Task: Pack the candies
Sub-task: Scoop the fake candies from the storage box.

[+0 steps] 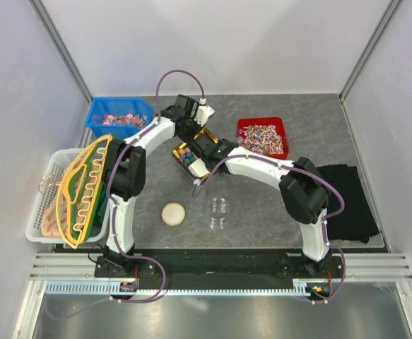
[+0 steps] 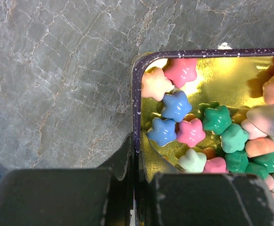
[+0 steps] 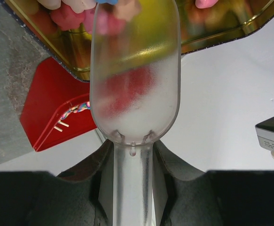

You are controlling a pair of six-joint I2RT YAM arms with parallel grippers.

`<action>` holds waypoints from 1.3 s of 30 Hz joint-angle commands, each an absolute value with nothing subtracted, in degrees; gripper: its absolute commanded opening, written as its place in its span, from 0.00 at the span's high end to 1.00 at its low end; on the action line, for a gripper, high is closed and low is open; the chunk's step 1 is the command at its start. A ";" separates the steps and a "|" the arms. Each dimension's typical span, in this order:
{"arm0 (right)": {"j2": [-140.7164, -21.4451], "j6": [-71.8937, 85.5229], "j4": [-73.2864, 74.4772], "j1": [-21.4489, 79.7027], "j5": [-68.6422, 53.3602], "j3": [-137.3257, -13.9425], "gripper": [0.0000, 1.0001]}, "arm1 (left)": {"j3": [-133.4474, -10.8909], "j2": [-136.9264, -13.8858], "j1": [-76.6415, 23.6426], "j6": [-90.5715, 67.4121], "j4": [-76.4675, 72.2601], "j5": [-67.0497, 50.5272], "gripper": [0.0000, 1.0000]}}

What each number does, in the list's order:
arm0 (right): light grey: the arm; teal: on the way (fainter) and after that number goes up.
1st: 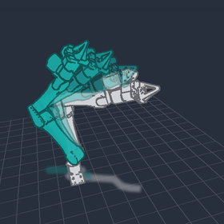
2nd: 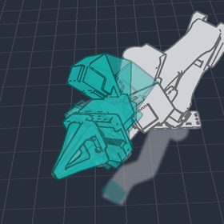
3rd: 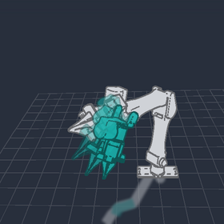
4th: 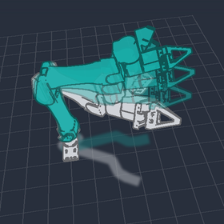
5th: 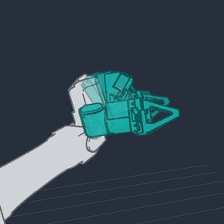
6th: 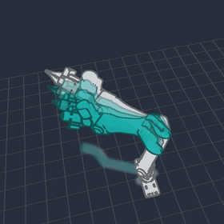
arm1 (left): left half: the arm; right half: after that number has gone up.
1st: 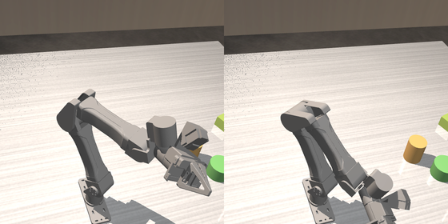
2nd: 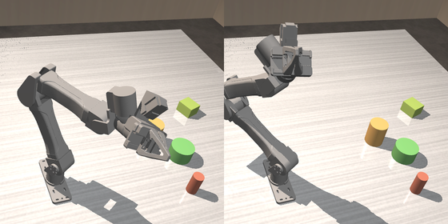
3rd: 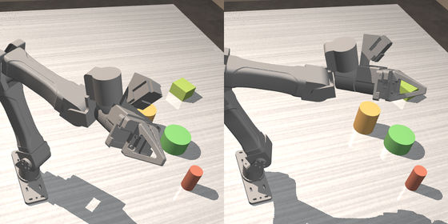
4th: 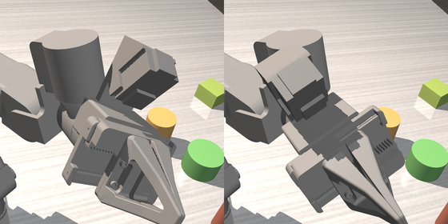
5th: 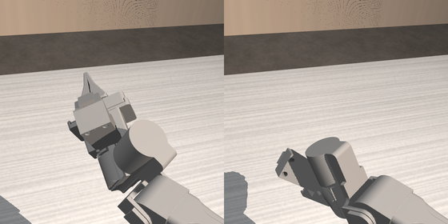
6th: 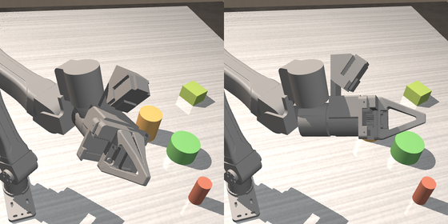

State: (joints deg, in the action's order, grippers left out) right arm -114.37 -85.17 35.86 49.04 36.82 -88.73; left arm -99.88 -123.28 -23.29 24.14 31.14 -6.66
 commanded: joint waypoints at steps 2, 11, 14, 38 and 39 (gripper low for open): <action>-114.26 -82.10 44.46 49.22 25.94 -90.08 1.00 | -100.20 -116.37 -23.91 24.17 24.52 -12.83 0.98; -114.17 -77.52 50.18 48.08 17.85 -94.75 1.00 | -98.18 -115.05 -24.17 24.17 22.85 -14.50 0.98; -114.43 -77.08 50.18 47.99 17.76 -93.69 1.00 | -97.56 -114.52 -24.26 24.43 22.76 -14.94 0.98; -122.16 -57.31 50.45 47.64 9.32 -103.88 1.00 | -97.29 -116.19 -25.14 18.37 28.65 -6.24 0.98; -122.34 -56.26 49.93 47.72 9.06 -103.89 1.00 | -97.12 -116.19 -25.14 17.85 28.91 -6.24 0.98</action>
